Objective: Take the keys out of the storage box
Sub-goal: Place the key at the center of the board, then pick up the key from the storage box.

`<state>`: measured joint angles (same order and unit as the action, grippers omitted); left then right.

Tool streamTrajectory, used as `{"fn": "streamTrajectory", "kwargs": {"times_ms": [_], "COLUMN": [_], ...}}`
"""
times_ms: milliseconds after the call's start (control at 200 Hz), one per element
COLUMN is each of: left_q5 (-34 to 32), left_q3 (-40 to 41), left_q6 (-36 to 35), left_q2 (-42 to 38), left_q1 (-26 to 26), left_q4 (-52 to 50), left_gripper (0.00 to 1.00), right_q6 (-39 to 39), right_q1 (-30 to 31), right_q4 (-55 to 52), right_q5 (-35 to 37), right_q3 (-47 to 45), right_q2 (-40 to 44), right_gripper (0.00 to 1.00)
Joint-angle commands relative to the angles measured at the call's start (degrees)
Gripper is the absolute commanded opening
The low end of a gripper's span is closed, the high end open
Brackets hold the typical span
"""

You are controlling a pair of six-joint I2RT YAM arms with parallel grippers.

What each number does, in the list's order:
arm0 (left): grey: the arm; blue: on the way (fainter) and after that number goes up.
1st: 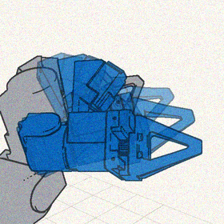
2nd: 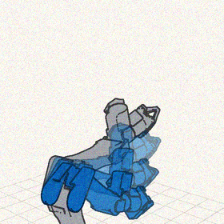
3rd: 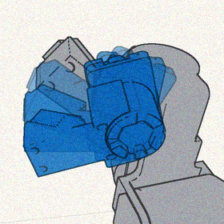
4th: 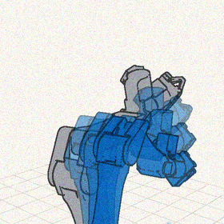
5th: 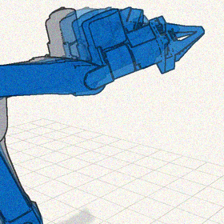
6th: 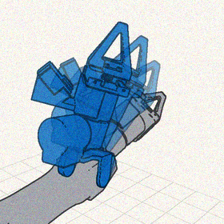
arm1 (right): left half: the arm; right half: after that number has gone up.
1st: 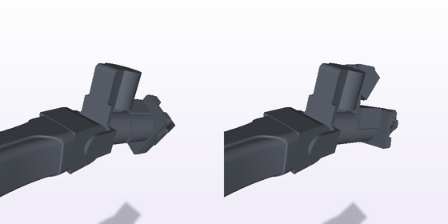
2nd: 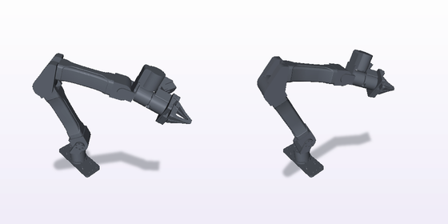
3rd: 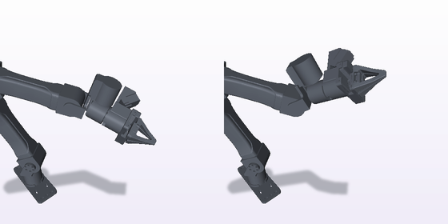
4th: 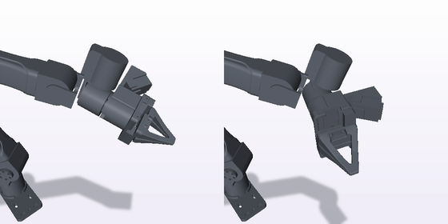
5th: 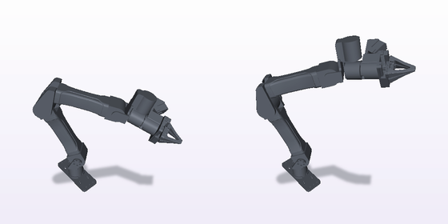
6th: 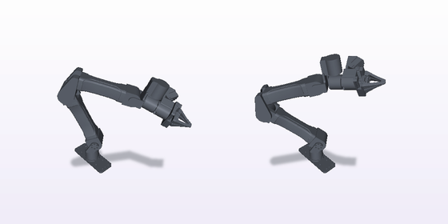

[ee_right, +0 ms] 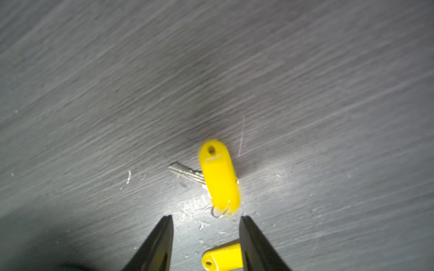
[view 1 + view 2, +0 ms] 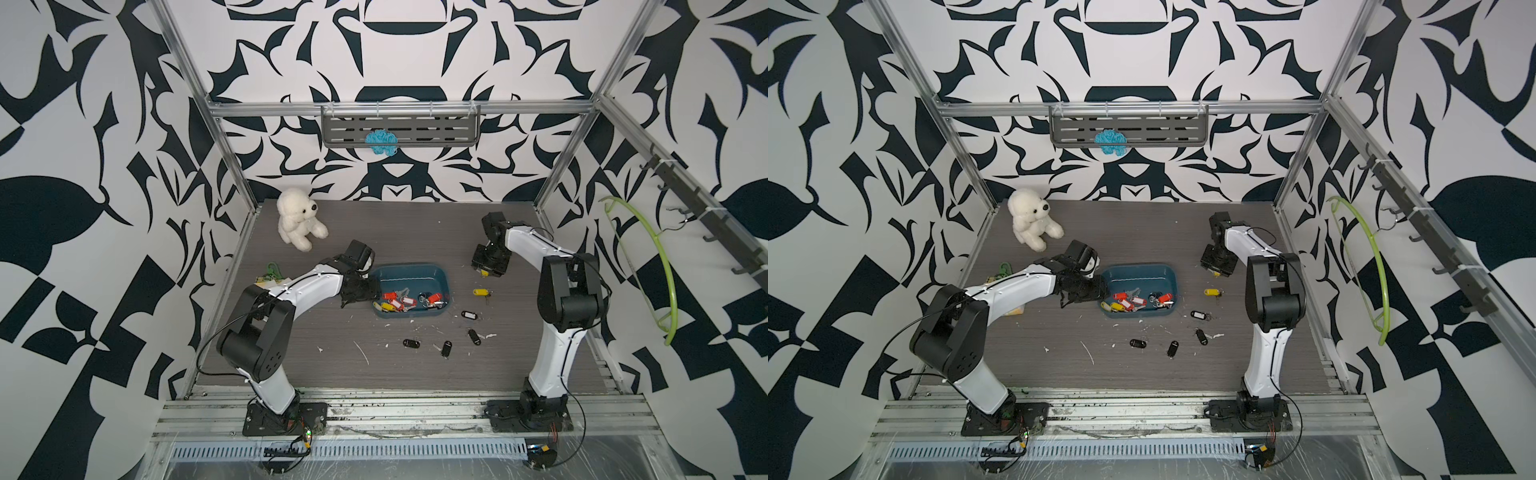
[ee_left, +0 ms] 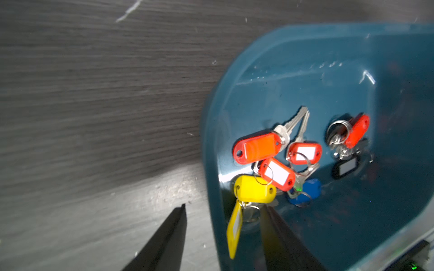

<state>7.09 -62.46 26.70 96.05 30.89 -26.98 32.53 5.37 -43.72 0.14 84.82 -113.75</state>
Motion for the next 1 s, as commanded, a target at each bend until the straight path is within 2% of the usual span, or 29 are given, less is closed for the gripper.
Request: {"fn": "streamTrajectory", "kwargs": {"times_ms": [0, 70, 165, 240, 430, 520, 625, 795, 995], "left_q5": [-2.4, -4.0, -7.1, -9.8, -13.9, -14.5, -12.1, -5.6, -6.1], "left_q3": [-3.9, -6.6, -10.9, -14.9, -27.6, -33.3, -38.2, -36.9, -38.7], "left_q6": [-2.3, -3.8, -5.4, -6.7, -6.3, -2.9, 4.9, 18.1, 21.9], "left_q2": [-3.1, -4.0, -5.1, -5.0, 1.6, 6.5, 12.2, 16.4, 20.7], "left_q1": [0.3, 0.5, 1.6, 3.5, 11.0, 14.0, 15.4, 16.2, 16.8], "left_q4": [-5.1, -8.1, -12.0, -15.3, -26.1, -30.4, -34.5, -31.9, -32.3], "left_gripper": [0.73, 0.77, 0.78, 0.77, 0.73, 0.7, 0.64, 0.57, 0.56], "right_q6": [-0.4, -0.4, 0.2, 0.9, 0.7, -0.3, -0.5, 2.4, 1.7], "right_q1": [0.1, 0.1, 0.2, 0.6, 3.7, 6.7, 9.7, 10.6, 10.7], "right_q4": [-0.7, -1.7, -1.7, -0.4, 3.3, 3.4, 4.6, 13.3, 14.6], "right_q5": [-0.2, 0.4, 1.1, 0.5, -3.2, -3.8, -3.7, -4.9, -6.5], "right_q3": [0.4, -0.6, -3.3, -6.3, -13.0, -14.3, -16.9, -28.4, -33.7], "right_q2": [3.4, 5.9, 10.6, 15.0, 24.9, 27.1, 29.5, 37.0, 39.7], "right_gripper": [0.56, 0.57, 0.57, 0.52, 0.45, 0.43, 0.4, 0.36, 0.36]}}
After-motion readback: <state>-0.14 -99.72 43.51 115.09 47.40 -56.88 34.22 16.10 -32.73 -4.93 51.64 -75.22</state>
